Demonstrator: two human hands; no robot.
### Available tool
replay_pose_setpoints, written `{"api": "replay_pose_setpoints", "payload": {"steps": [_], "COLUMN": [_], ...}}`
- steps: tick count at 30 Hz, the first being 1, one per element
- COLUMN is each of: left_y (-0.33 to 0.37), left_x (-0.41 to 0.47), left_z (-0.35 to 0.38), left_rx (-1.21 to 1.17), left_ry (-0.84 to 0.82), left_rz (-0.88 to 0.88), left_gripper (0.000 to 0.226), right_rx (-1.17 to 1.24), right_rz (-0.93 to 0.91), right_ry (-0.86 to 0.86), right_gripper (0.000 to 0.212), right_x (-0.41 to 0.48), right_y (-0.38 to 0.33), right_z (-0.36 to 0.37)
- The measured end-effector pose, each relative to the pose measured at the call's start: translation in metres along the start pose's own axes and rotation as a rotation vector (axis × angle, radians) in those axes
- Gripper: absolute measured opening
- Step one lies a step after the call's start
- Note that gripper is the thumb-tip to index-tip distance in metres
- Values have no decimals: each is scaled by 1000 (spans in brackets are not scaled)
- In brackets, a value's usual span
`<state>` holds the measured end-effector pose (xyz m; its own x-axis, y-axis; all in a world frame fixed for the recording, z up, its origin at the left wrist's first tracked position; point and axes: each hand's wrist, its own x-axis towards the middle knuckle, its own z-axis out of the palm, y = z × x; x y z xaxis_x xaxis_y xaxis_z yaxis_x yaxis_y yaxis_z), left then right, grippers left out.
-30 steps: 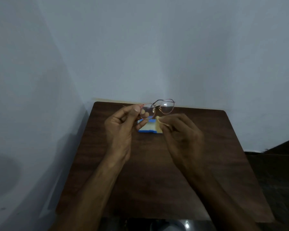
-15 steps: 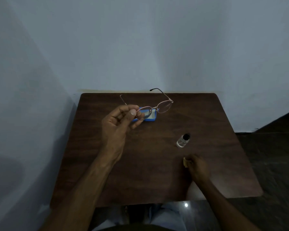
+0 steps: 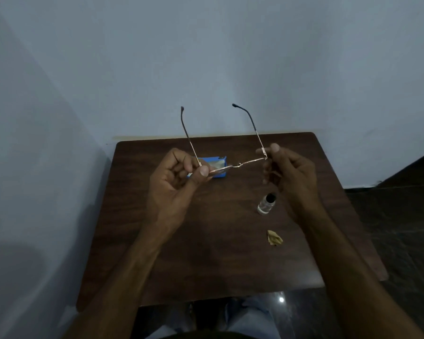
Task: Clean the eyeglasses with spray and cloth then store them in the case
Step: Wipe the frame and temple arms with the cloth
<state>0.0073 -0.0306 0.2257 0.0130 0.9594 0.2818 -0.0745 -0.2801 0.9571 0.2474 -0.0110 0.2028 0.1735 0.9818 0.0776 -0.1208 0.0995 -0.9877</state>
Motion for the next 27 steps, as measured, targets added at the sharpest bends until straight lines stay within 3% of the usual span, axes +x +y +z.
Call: {"api": "replay_pose_setpoints", "payload": {"steps": [2,7,13,16,22,27], "left_y": [5,14,2,-8,-21,-24], "left_x": [1,-3,-4,-3,-4,-5], "left_z": [-1,-4,-1,3,8,14], "left_rx": [86,92,109,42,-68,-203], "left_ry": [-27,-62,164,236,245,319], "left_rz": [44,90,86,2,-92,-142], "left_gripper": [26,19,30,20,23,27], "right_rx": [-17,-177,-435,-567,-726,-652], "right_rz": [-16,-183,-500,-623,-688,-638], "right_ry": [-45,-160,-107,-44,-43,11], "right_gripper": [37,16,9,9,11,17], "right_x": [4,1,-7,-6,-9,-8], "right_y": [-14,-33,-46,-41,-32,-23], "right_z": [0,-3,7,9,5,5]}}
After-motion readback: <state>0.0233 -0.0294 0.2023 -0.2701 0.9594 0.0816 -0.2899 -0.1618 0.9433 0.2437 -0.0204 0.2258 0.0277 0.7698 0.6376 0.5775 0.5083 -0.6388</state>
